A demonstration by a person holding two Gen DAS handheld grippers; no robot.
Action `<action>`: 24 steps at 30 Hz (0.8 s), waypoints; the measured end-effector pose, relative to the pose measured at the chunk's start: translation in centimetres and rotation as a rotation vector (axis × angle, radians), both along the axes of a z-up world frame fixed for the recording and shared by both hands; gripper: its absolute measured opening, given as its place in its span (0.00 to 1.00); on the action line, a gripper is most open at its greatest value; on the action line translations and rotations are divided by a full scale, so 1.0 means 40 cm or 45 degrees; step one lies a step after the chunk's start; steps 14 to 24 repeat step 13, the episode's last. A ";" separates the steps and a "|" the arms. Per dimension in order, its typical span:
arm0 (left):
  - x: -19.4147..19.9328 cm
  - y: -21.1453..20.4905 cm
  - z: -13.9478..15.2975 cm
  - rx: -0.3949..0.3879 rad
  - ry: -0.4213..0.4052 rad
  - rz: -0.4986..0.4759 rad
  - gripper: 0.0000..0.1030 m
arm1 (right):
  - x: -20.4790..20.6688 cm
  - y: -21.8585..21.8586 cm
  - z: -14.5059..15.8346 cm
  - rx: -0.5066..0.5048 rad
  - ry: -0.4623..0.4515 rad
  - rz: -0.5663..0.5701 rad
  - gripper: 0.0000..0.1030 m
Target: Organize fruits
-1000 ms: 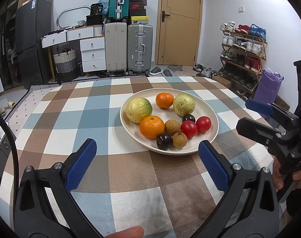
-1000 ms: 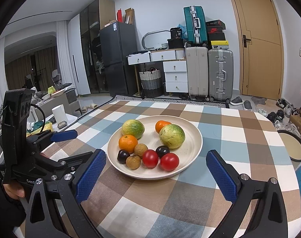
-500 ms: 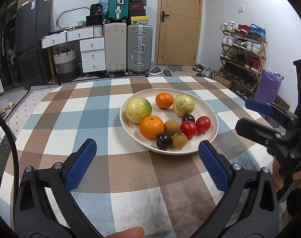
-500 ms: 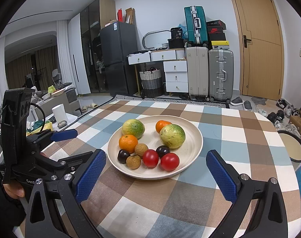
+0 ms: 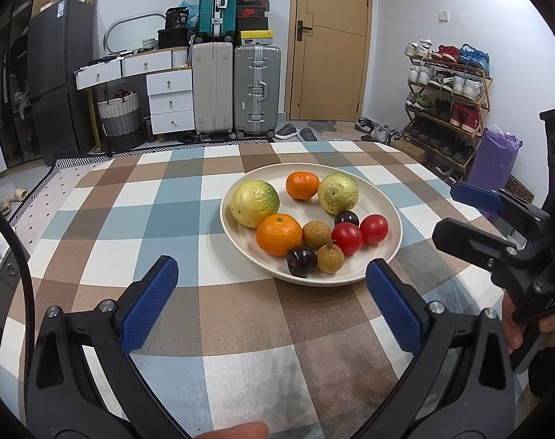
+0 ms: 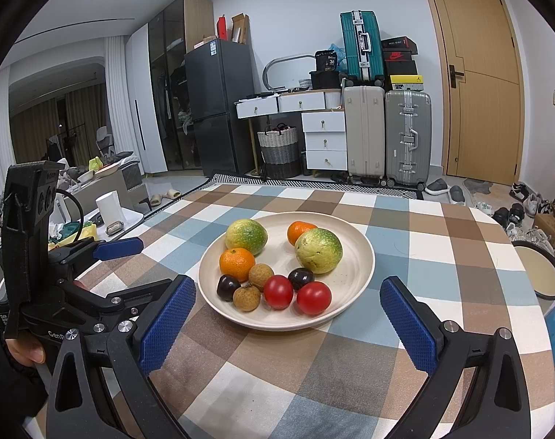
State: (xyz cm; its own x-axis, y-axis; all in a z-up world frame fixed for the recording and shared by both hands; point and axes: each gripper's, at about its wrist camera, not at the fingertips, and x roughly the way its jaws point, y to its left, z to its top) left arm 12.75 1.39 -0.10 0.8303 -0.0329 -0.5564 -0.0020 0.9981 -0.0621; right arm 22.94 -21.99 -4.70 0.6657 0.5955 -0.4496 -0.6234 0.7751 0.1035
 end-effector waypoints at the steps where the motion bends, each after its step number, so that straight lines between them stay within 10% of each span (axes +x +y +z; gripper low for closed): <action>1: 0.000 0.000 0.000 0.000 0.000 -0.001 1.00 | 0.000 0.000 0.000 0.001 0.000 0.001 1.00; 24: 0.005 -0.007 0.001 0.004 0.001 0.003 1.00 | -0.001 0.002 -0.002 -0.002 0.000 0.001 1.00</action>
